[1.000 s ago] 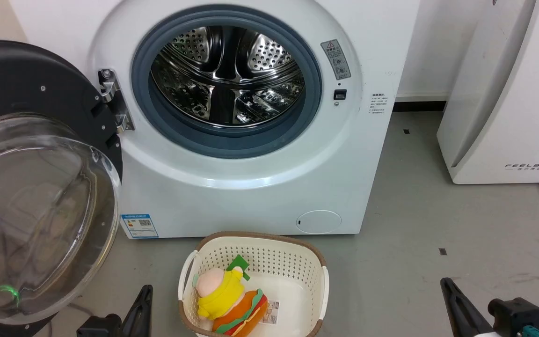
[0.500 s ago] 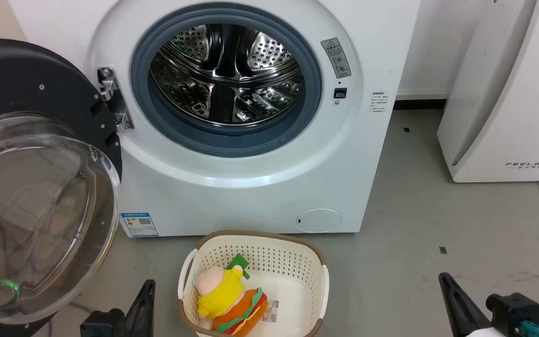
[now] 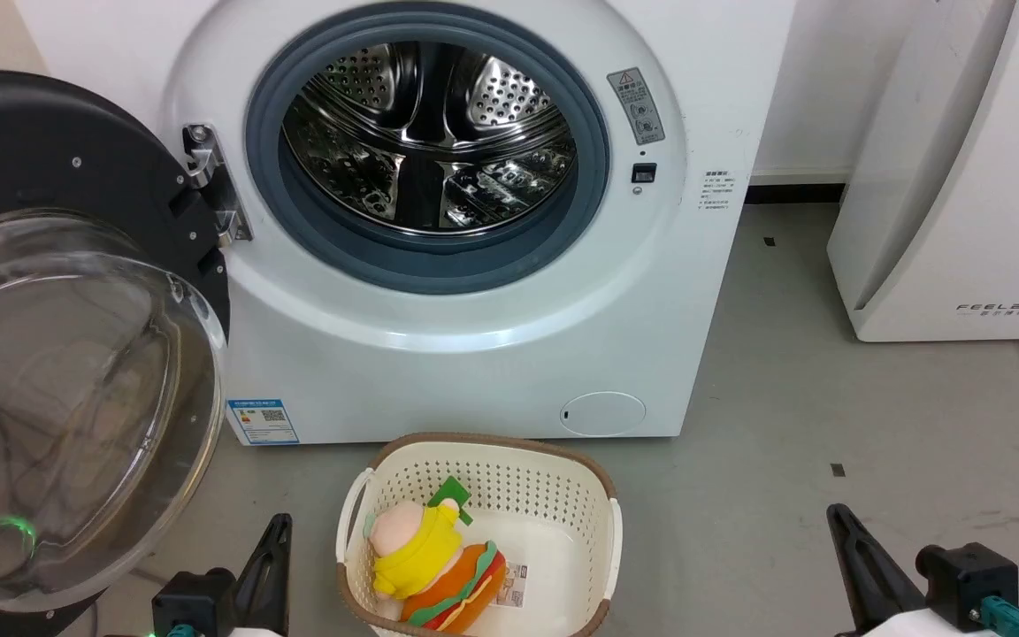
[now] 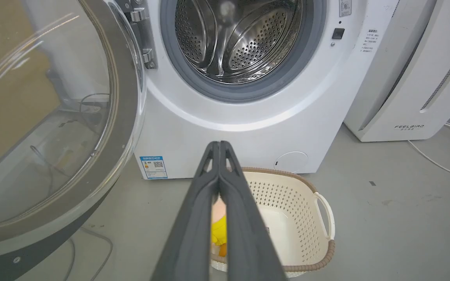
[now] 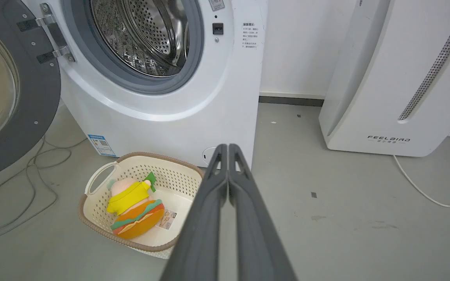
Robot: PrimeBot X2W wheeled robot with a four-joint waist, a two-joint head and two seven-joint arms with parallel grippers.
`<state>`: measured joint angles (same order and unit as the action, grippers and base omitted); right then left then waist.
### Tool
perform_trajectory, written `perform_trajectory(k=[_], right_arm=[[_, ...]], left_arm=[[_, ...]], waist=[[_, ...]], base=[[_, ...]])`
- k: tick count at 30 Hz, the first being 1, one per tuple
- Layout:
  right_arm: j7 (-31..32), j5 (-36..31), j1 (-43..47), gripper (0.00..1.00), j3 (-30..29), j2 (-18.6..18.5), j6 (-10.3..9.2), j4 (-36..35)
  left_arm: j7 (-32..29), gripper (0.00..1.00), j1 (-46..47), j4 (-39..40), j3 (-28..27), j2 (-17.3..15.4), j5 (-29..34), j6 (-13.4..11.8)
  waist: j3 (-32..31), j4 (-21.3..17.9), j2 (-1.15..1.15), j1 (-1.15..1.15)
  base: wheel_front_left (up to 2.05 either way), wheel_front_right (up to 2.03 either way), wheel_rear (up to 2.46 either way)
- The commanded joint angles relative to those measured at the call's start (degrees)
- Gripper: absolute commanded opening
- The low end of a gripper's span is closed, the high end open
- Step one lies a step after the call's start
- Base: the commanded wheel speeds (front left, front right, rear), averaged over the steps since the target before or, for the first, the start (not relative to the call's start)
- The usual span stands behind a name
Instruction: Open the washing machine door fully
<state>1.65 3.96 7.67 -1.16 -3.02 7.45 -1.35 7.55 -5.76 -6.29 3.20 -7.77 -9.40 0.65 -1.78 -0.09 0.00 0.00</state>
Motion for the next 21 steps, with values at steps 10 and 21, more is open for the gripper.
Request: perform_trajectory(k=[10,21], right_arm=[[-0.51,-0.97,-1.68,0.00,0.23,0.06,0.01,0.28],[-0.68,-1.41,-2.57,0.00,0.37,0.07,0.02,0.44]], left_arm=[[-0.93,0.00,1.42,0.97,-0.40,0.85,1.57,-0.26],[-1.91,0.00,2.06,1.75,-0.81,1.44,2.72,-0.32]], waist=[[0.20,0.01,0.00,0.00],[0.44,0.02,0.00,0.00]], base=[[0.00,0.00,0.00],[0.00,0.00,0.00]])
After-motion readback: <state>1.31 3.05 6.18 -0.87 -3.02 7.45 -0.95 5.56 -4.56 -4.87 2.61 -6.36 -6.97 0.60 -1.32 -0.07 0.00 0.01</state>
